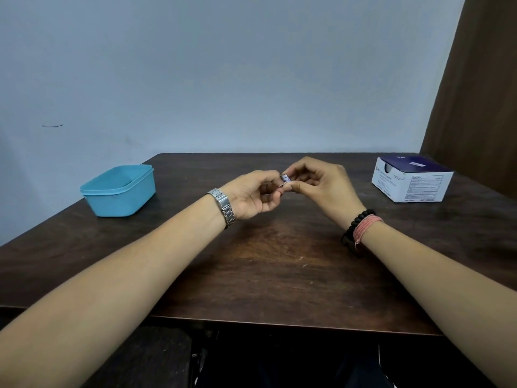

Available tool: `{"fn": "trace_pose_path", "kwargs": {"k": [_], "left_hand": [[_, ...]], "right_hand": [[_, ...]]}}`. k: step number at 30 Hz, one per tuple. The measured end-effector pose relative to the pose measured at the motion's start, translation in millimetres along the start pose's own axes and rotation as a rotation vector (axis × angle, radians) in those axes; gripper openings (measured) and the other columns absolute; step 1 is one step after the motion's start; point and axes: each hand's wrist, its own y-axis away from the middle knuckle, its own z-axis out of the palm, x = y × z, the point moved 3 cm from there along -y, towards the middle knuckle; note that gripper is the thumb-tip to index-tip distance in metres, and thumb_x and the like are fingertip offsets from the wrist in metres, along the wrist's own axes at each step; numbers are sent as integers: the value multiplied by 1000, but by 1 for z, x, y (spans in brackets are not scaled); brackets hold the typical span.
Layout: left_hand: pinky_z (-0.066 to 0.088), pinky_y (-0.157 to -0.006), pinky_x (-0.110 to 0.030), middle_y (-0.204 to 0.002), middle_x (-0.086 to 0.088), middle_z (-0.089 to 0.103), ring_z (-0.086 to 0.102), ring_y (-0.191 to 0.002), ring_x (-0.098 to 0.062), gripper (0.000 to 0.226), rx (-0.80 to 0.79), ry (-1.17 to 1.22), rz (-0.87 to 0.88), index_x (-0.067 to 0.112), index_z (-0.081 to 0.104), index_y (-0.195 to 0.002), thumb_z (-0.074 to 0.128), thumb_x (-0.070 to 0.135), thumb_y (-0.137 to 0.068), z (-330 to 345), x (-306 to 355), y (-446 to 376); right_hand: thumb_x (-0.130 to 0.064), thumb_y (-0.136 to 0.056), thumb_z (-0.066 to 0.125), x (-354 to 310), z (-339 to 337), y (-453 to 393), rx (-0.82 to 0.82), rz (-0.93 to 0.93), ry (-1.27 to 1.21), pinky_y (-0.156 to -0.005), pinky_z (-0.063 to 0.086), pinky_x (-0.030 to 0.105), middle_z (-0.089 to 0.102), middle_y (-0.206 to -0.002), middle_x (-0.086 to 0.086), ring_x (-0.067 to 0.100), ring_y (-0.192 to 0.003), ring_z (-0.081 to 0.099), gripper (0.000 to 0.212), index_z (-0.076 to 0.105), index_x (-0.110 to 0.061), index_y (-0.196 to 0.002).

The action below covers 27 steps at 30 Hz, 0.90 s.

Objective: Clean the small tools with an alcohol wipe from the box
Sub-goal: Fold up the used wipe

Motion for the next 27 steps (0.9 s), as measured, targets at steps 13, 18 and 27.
{"fn": "trace_pose_path", "kwargs": {"k": [13, 18, 27], "left_hand": [[56, -62, -18, -79, -12, 69, 68, -67, -13, 23, -79, -39, 176, -9, 64, -106, 50, -8, -88, 2, 7, 5], [57, -77, -25, -90, -10, 72, 70, -85, -19, 13, -102, -161, 413, 4, 68, -97, 67, 0, -84, 11, 11, 7], [53, -68, -21, -75, -2, 72, 66, -70, -10, 6, 62, -493, 757, 6, 71, -87, 74, 7, -81, 39, 26, 24]], "right_hand": [[-19, -80, 79, 7, -6, -4, 22, 149, -128, -63, 55, 26, 71, -75, 2, 14, -63, 64, 14, 68, -10, -82], [-11, -82, 76, 11, -17, -9, 131, 255, -306, -60, 52, 24, 68, -68, 3, 12, -56, 59, 10, 66, -9, -81], [-4, -78, 76, -21, -44, -7, 94, 239, -354, -56, 52, 21, 70, -64, -1, 10, -57, 61, 13, 65, -8, -72]]}}
